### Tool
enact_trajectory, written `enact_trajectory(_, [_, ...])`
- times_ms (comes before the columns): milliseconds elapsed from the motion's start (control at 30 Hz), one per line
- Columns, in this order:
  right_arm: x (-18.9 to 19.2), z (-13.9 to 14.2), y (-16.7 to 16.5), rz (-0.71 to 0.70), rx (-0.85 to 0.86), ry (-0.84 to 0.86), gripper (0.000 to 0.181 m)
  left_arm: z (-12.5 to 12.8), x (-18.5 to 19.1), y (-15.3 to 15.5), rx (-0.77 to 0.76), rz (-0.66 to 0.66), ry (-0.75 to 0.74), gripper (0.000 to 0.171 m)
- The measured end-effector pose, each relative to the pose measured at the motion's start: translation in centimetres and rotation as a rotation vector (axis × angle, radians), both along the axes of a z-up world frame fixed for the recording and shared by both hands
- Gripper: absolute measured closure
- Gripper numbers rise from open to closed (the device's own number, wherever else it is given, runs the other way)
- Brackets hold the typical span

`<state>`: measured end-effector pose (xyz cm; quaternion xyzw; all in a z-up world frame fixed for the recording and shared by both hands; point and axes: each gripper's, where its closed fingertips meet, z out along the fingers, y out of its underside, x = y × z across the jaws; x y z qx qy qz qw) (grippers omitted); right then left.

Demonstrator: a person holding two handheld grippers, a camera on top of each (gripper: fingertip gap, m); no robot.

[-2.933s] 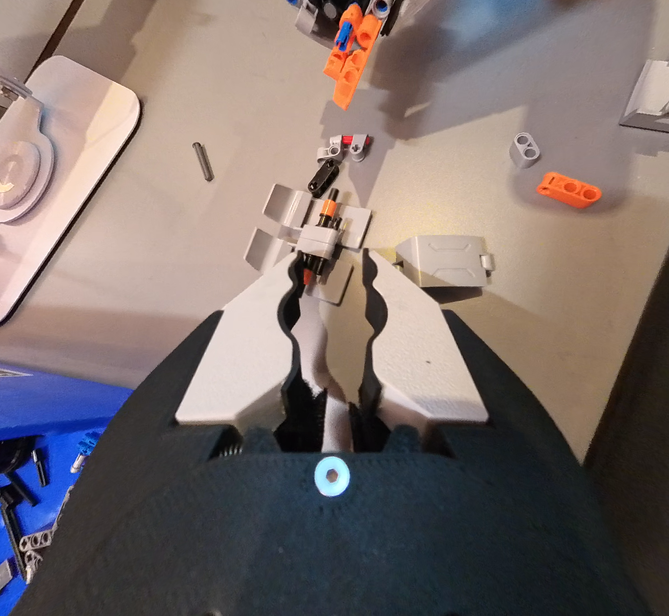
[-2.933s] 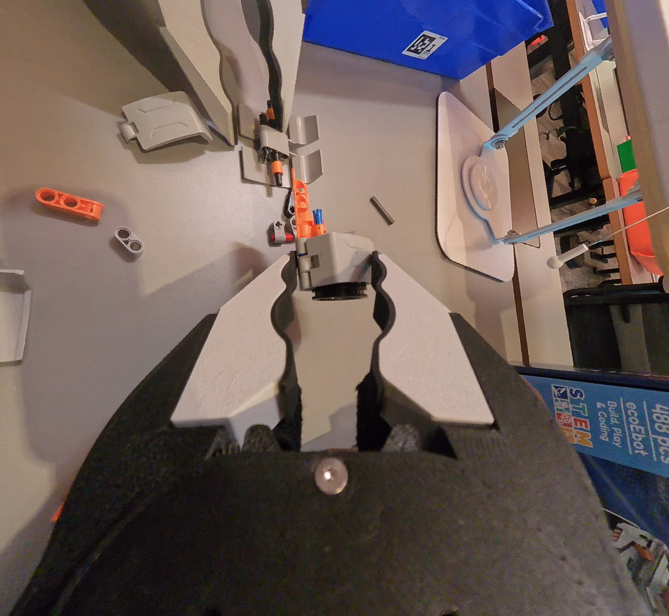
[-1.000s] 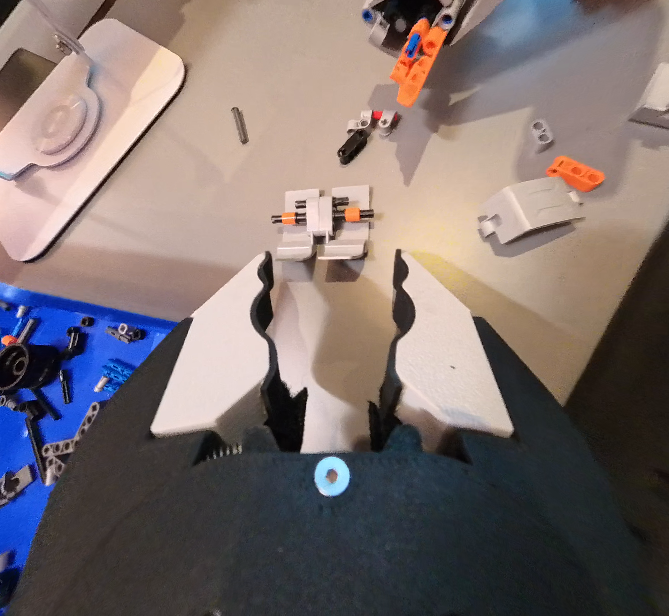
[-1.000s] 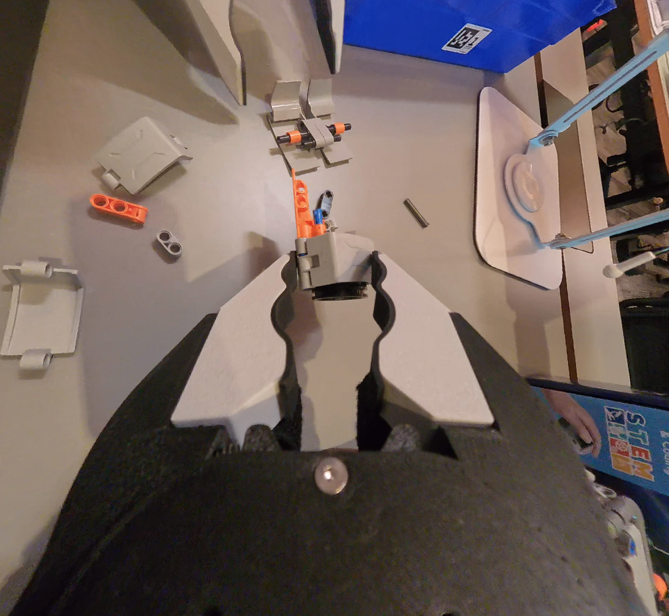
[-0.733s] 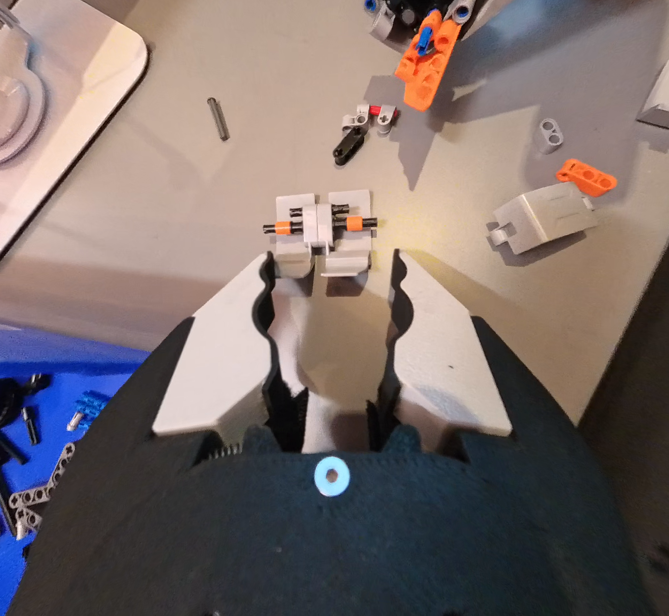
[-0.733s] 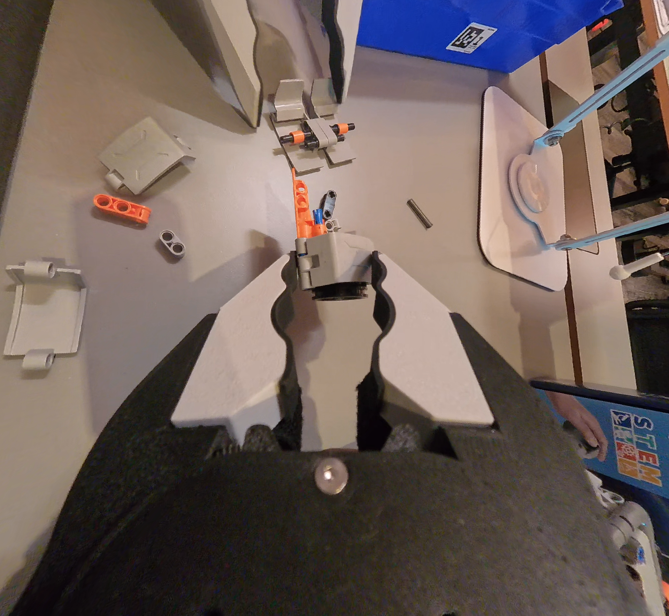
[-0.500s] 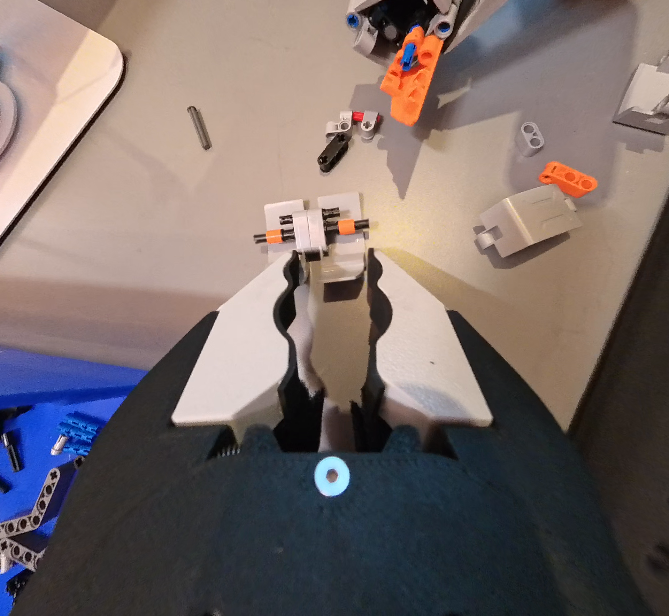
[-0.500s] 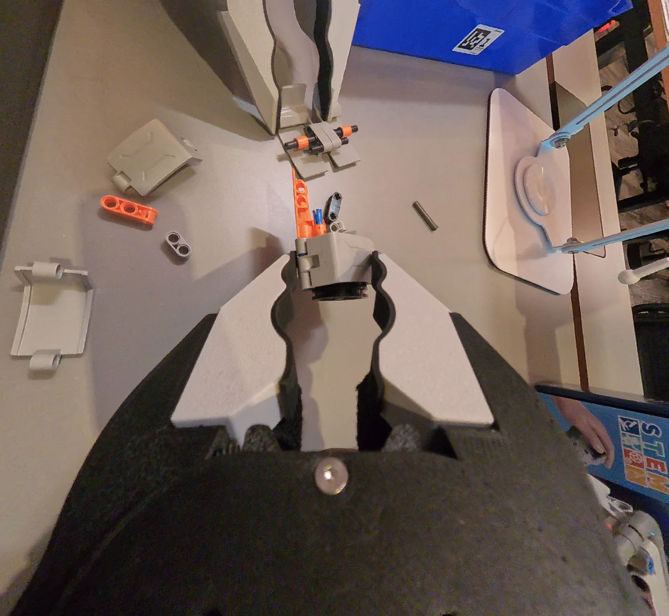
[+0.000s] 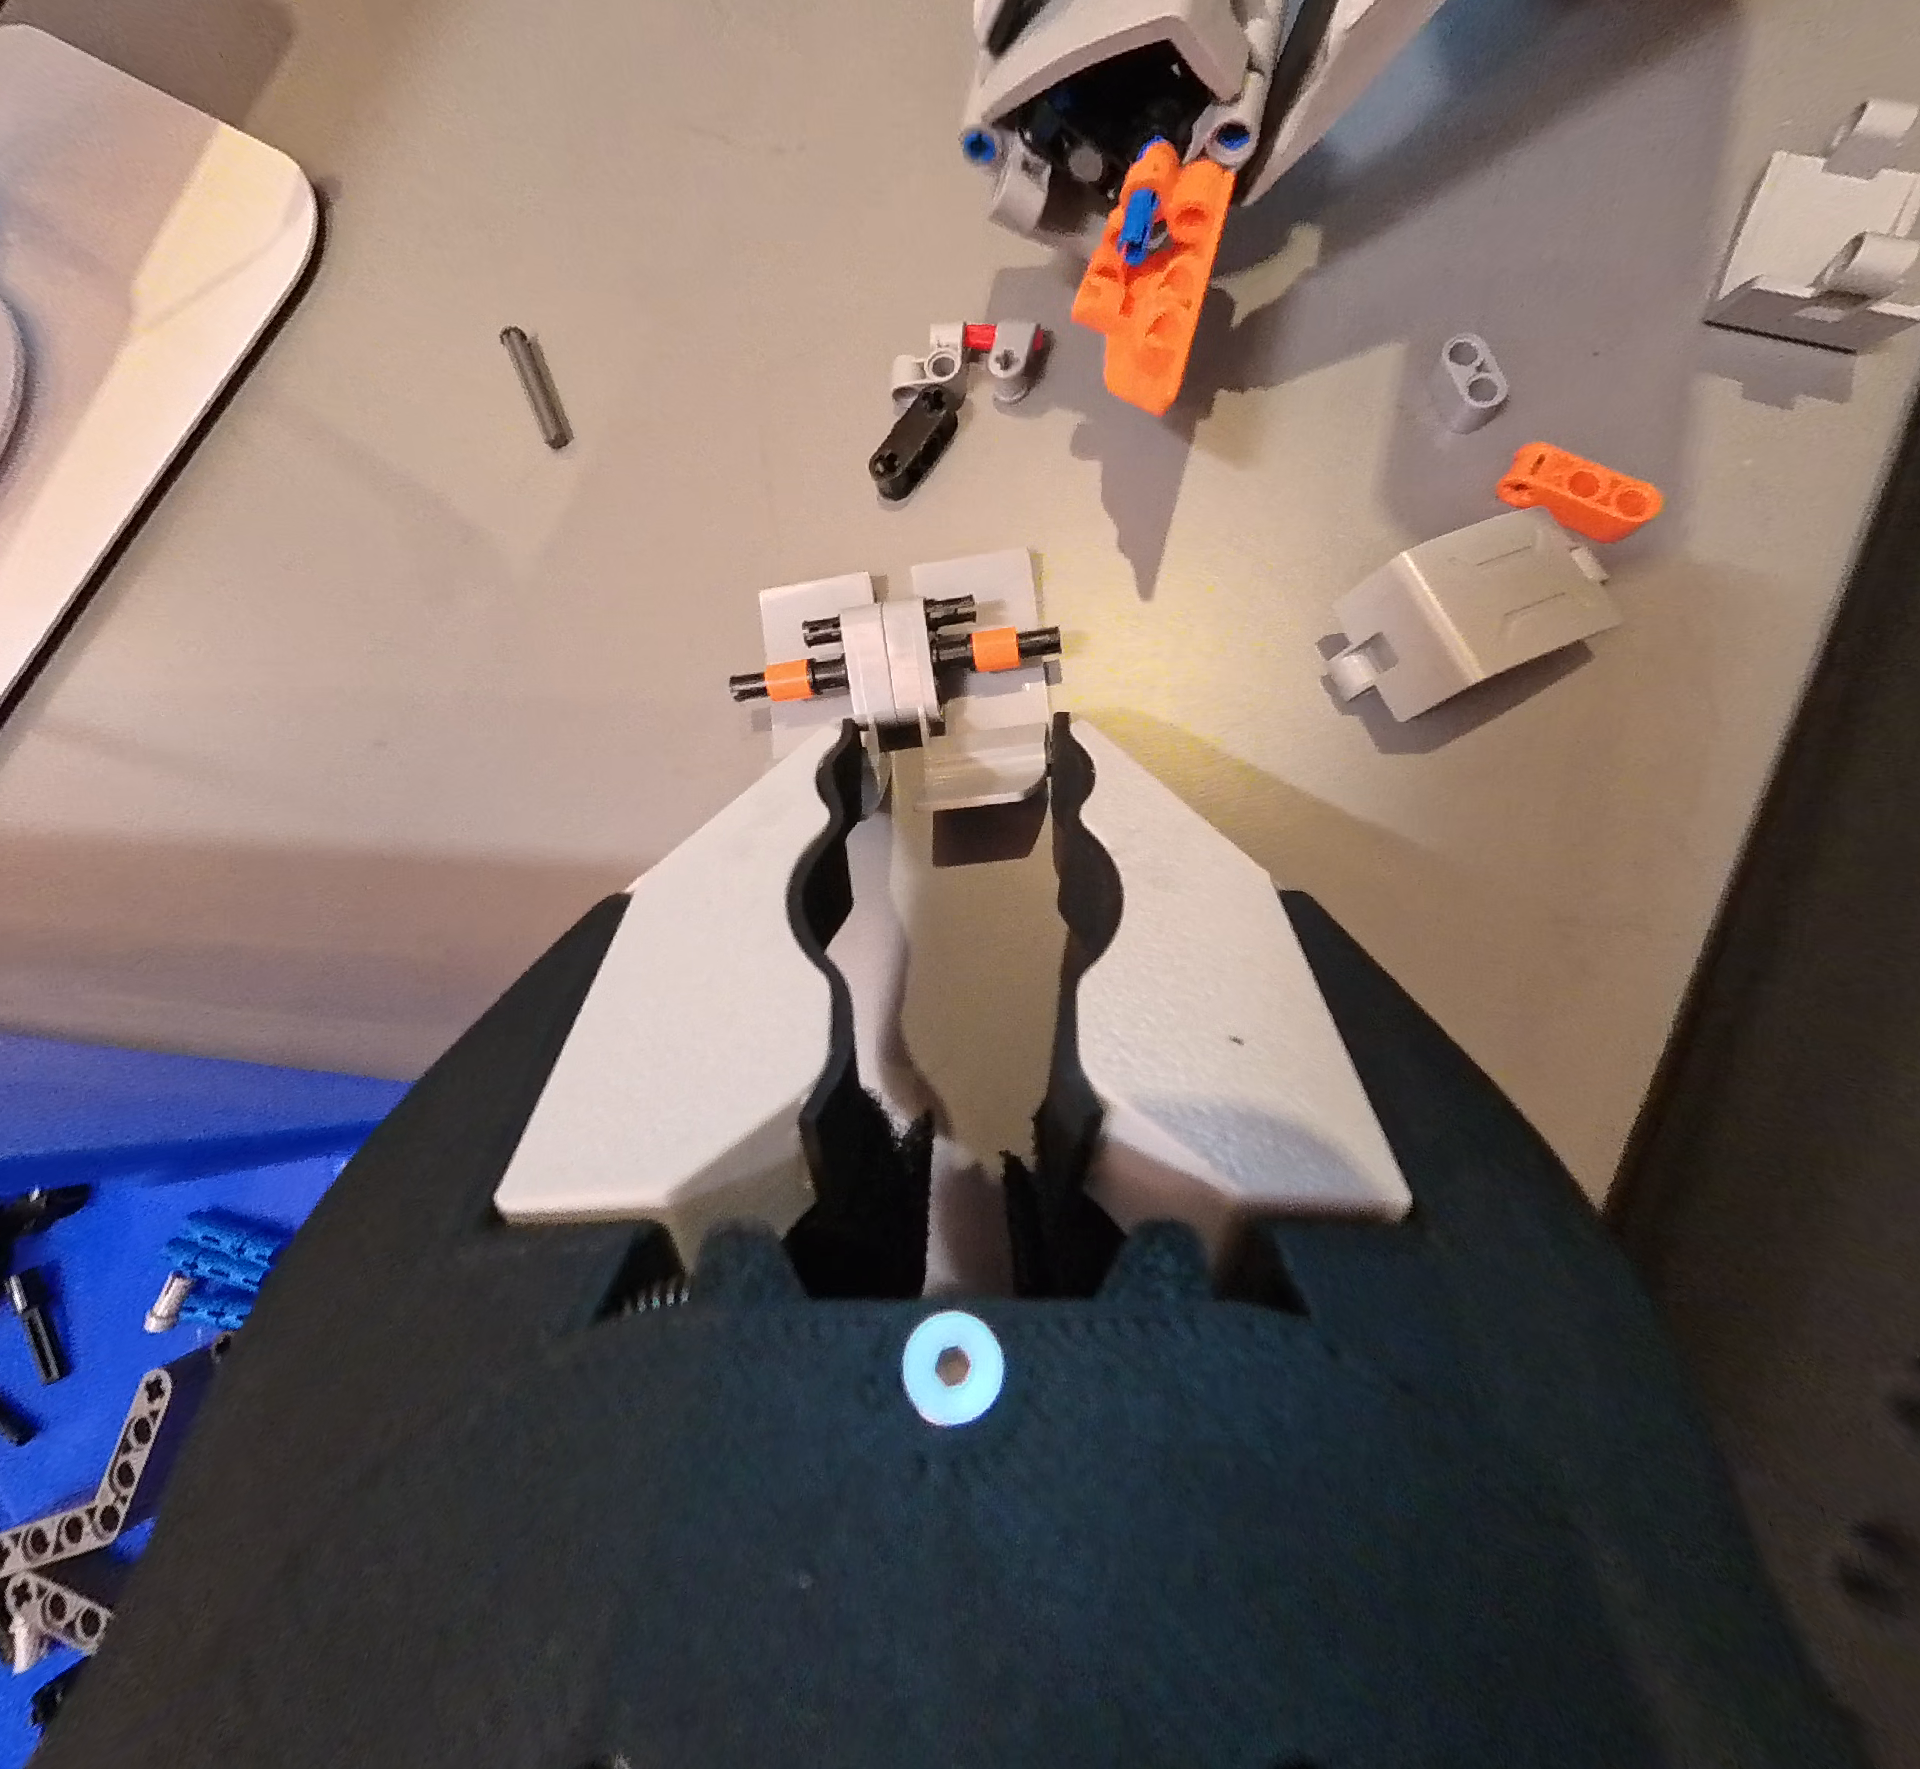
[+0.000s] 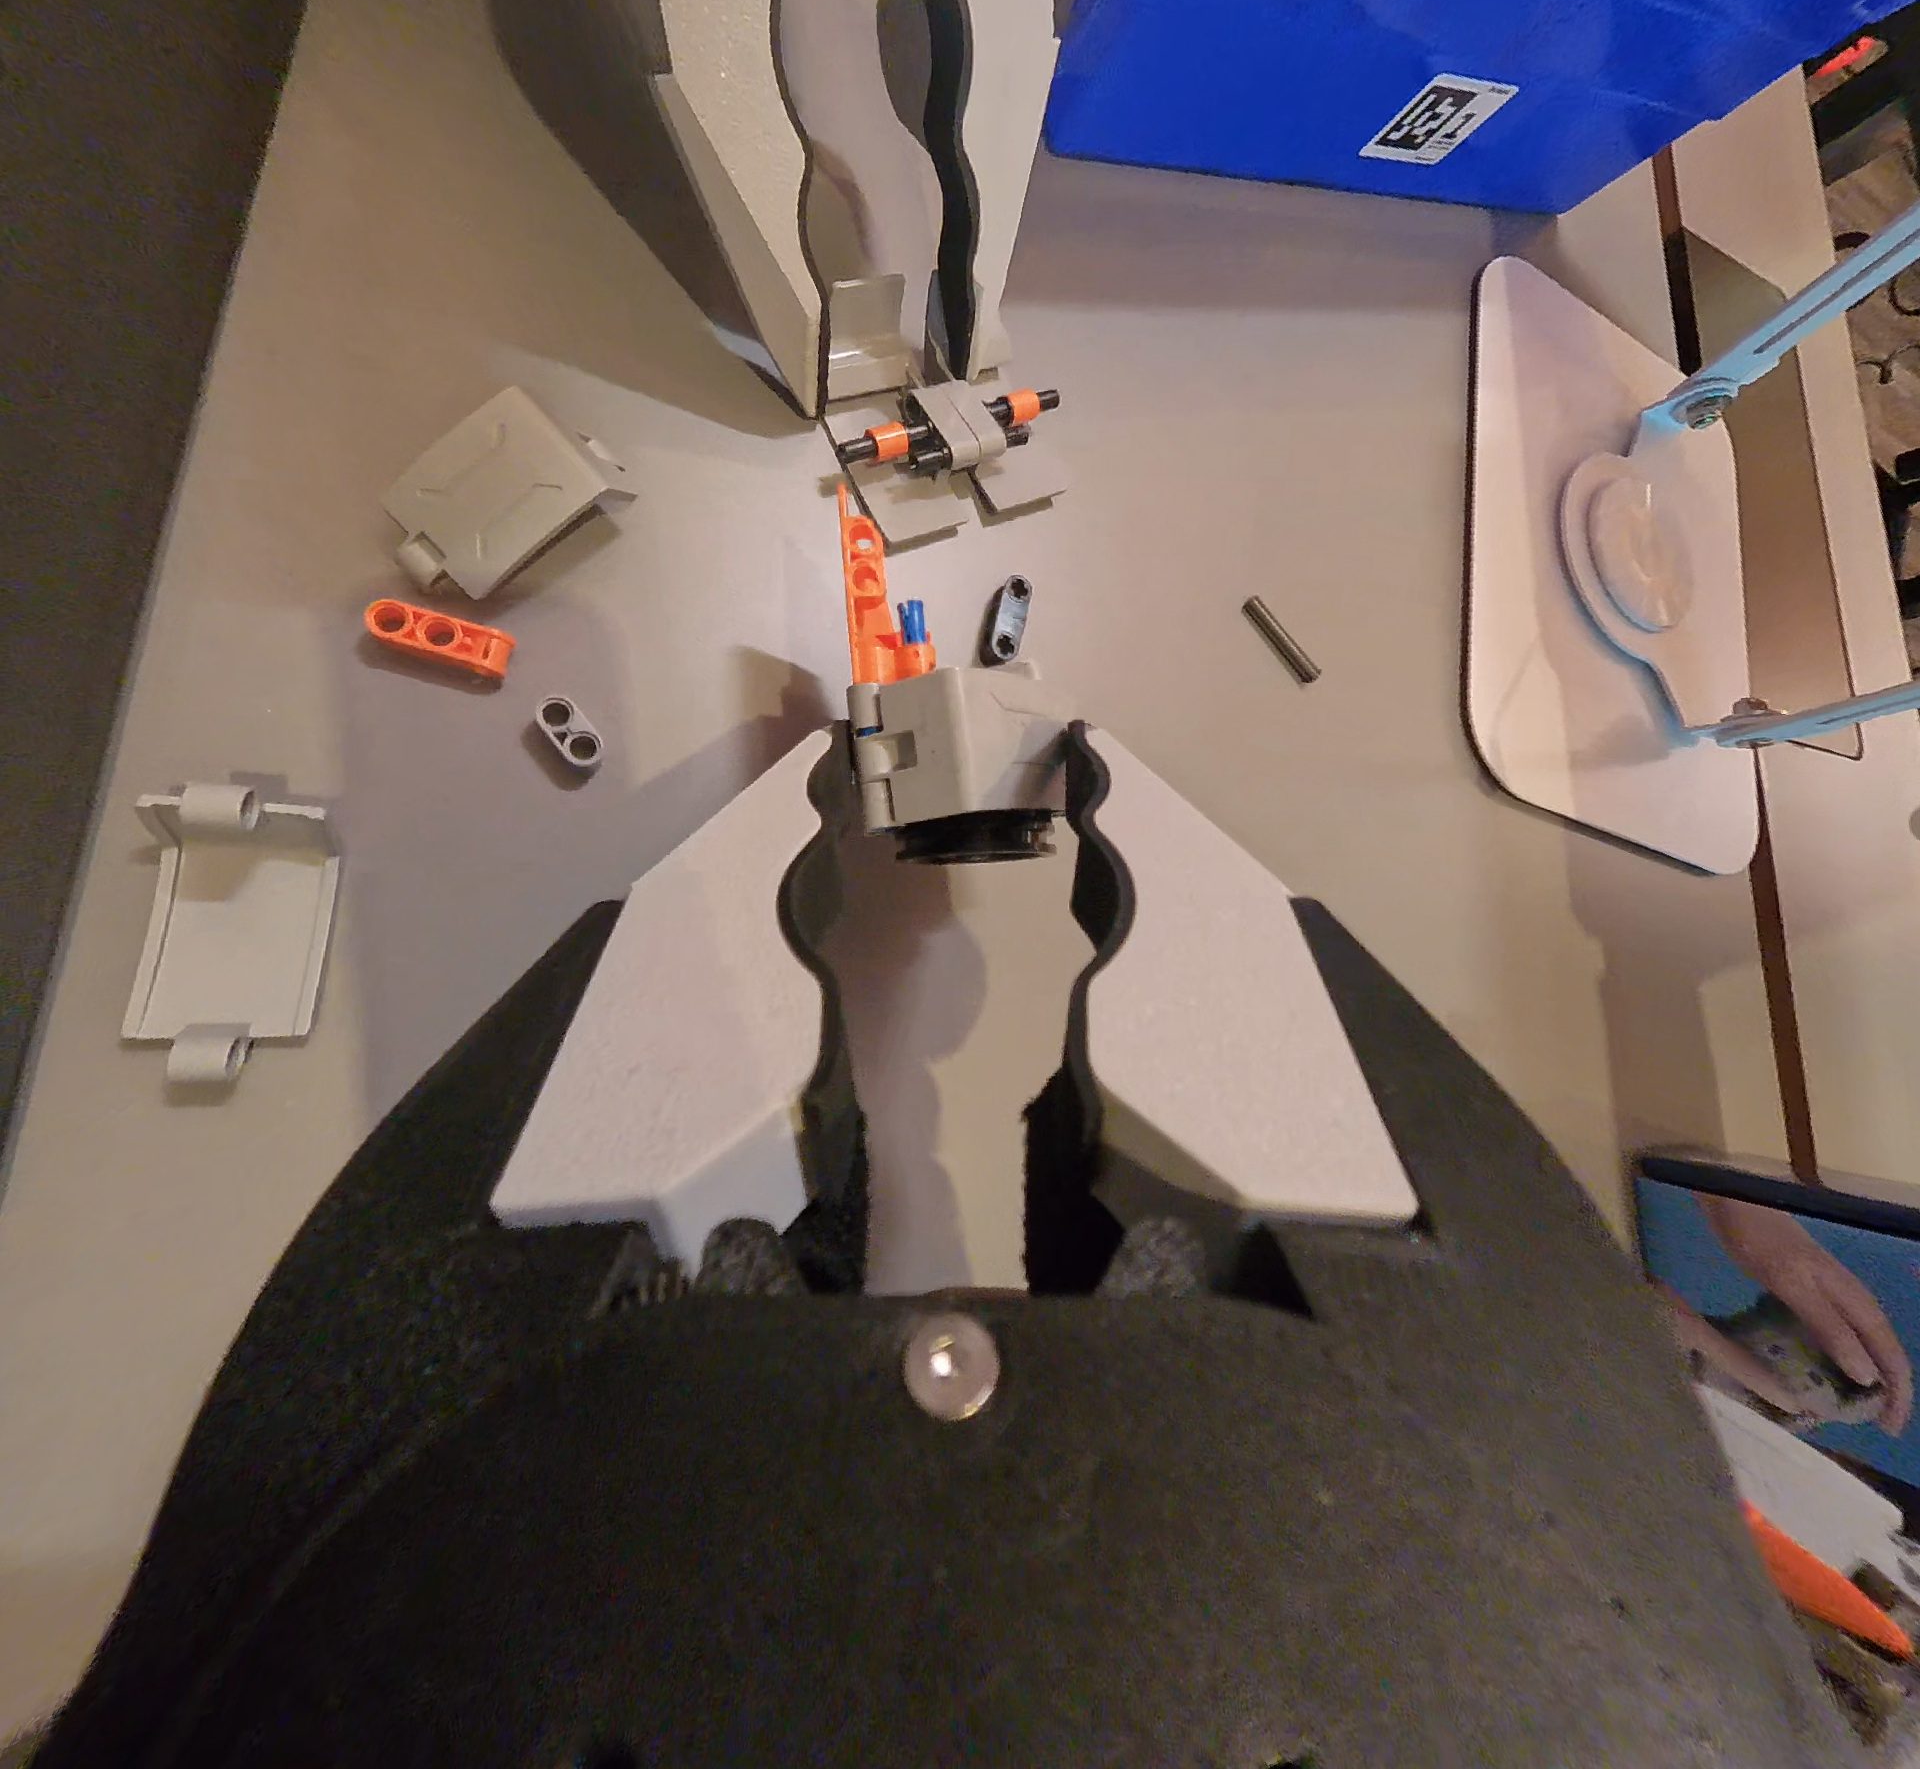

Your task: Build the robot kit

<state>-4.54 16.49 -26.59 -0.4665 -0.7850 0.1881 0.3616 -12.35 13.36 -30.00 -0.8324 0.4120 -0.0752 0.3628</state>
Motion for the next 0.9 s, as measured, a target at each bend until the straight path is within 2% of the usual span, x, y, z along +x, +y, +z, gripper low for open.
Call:
enact_trajectory(267, [-0.3, -0.7, -0.6, 0.015, -0.039, -0.014, 0.143, 0.0, 0.2, -0.1, -0.005, -0.014, -0.015, 0.137])
enact_trajectory(567, [-0.9, -1.7, -1.3, 0.038, -0.091, -0.034, 0.143, -0.1, 0.5, -0.4, -0.035, -0.020, -0.061, 0.120])
enact_trajectory(900, [-1.7, -1.7, -1.7, 0.070, -0.110, -0.018, 0.143, 0.0, 0.0, -0.1, -0.022, -0.001, -0.055, 0.116])
